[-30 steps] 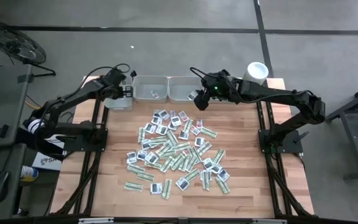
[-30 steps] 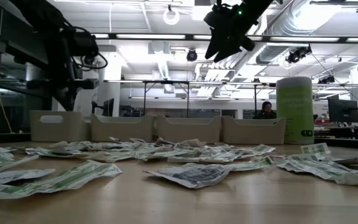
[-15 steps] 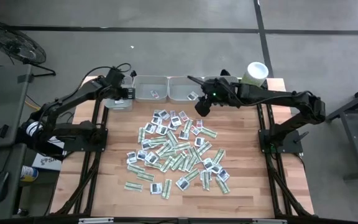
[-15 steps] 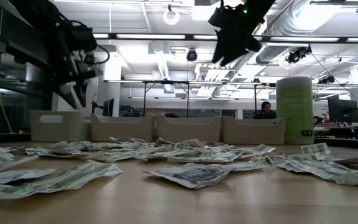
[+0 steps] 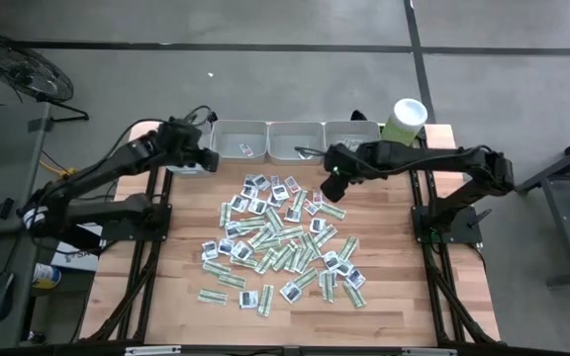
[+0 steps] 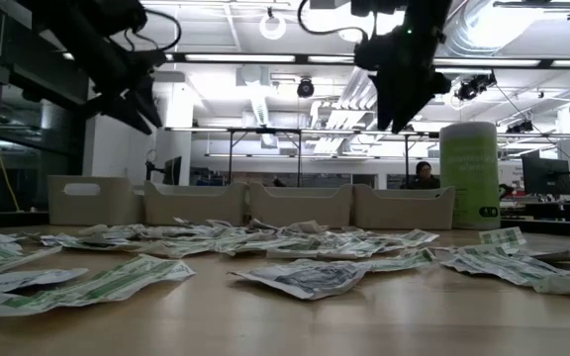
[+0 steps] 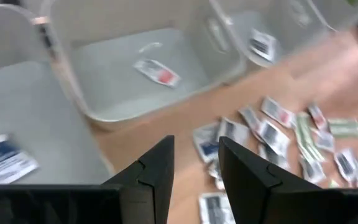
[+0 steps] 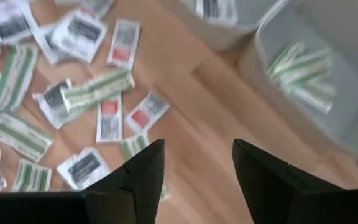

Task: Pick & Place First Aid Supplies
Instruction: Put the green bandage into the right gray bin

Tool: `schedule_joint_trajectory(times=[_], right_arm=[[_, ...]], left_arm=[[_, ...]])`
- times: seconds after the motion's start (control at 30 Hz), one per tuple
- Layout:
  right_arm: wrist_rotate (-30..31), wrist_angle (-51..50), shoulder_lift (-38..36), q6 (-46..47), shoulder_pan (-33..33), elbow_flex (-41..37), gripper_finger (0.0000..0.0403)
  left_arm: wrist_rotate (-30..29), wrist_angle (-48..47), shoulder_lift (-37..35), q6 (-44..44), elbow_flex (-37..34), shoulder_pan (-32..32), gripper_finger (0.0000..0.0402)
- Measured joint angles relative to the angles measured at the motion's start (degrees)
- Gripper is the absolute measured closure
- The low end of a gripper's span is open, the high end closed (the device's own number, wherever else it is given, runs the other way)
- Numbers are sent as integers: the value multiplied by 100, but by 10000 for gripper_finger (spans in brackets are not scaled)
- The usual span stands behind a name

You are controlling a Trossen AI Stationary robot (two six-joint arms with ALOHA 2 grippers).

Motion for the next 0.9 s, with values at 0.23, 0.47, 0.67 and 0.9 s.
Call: schedule_joint_trajectory(times=[0.23, 0.47, 0.67, 0.9], right_arm=[[-254, -384, 399, 1226, 64, 0, 225], [-453, -513, 599, 1964, 64, -65, 231], [-961, 287, 445, 2657, 115, -1161, 231], [-1385, 1537, 282, 3428, 149, -2139, 229]], left_arm=[[-483, 403, 3, 1, 0, -968, 277], [-712, 443, 3, 4, 0, -1374, 277], [-715, 435, 3, 15, 0, -1406, 277], [-685, 427, 3, 156, 0, -1404, 277]])
